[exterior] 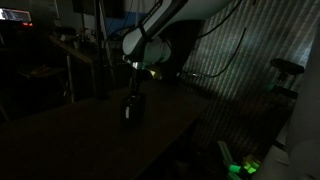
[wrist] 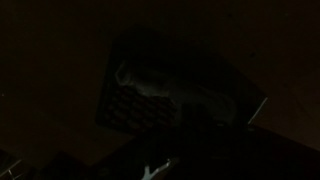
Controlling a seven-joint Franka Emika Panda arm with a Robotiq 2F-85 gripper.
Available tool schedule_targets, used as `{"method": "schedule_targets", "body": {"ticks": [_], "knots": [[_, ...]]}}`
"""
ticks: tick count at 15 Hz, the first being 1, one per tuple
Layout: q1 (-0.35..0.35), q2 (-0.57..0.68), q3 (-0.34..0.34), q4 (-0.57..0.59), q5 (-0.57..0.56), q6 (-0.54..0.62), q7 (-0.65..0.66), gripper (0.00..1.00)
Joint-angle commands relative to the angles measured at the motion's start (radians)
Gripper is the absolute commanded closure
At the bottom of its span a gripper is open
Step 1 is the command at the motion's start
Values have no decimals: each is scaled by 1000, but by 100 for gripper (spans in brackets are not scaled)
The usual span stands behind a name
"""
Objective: Pick the cloth and shove it in the box
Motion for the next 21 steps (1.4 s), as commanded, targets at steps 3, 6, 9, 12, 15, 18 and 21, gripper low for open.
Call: {"method": "schedule_targets", "body": {"ticks": [3, 6, 9, 12, 15, 18, 21], "knots": [[14, 51, -26, 77, -121, -42, 73, 87], [15, 87, -16, 95, -126, -53, 90, 87], [20, 118, -5, 110, -118, -78, 105, 87], [20, 144, 11, 123, -95, -93, 122, 87], [16, 169, 30, 130, -80, -91, 137, 87], [6, 188, 48, 126, -48, -78, 143, 87], [-6, 203, 60, 118, 5, -60, 142, 87]]}}
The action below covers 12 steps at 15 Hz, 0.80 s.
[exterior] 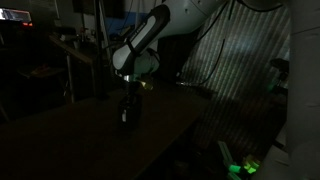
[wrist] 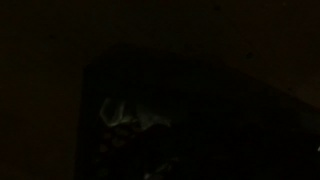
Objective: Pick the cloth and shove it in the box
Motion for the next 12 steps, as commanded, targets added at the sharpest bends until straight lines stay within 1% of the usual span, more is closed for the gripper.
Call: {"method": "schedule_targets", "body": {"ticks": [1, 9, 12], "knots": [[-22, 34, 26, 8, 68, 13, 8, 87], [-52, 55, 39, -37, 195, 61, 2, 87], [-56, 39, 41, -53, 222, 68, 5, 87]]}}
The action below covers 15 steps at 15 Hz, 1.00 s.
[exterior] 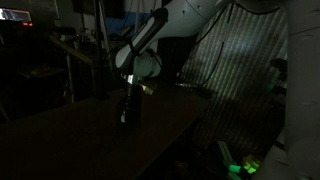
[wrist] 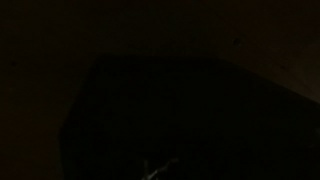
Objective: Pick the cloth and shove it in the box
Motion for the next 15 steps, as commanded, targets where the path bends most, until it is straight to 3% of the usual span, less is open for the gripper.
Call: {"method": "schedule_targets", "body": {"ticks": [1, 15], "knots": [[-16, 10, 22, -40, 41, 45, 6, 87], [34, -318, -36, -160, -105, -61, 208, 87]]}}
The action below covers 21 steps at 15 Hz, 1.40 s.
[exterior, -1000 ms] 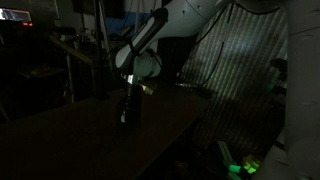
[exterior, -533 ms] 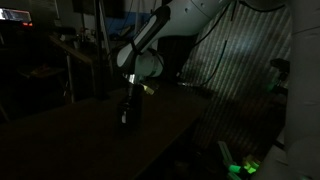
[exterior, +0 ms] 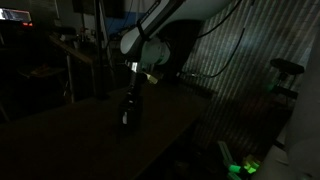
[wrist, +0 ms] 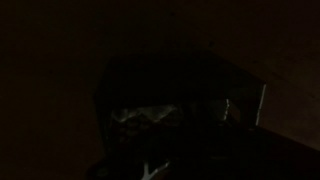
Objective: Pick the cloth and shove it in the box
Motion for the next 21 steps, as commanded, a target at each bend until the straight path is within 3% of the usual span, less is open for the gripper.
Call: {"method": "schedule_targets", "body": {"ticks": [1, 8, 15, 16, 17, 21], "knots": [[29, -139, -33, -50, -61, -44, 89, 87], [42, -298, -82, -59, -194, -77, 243, 87], [27, -423, -106, -47, -339, -76, 521, 86], [26, -435, -103, -43, -362, -85, 558, 61], [41, -386, -119, -30, -321, -76, 482, 85], [39, -414, -116, -32, -343, -81, 533, 62]]}}
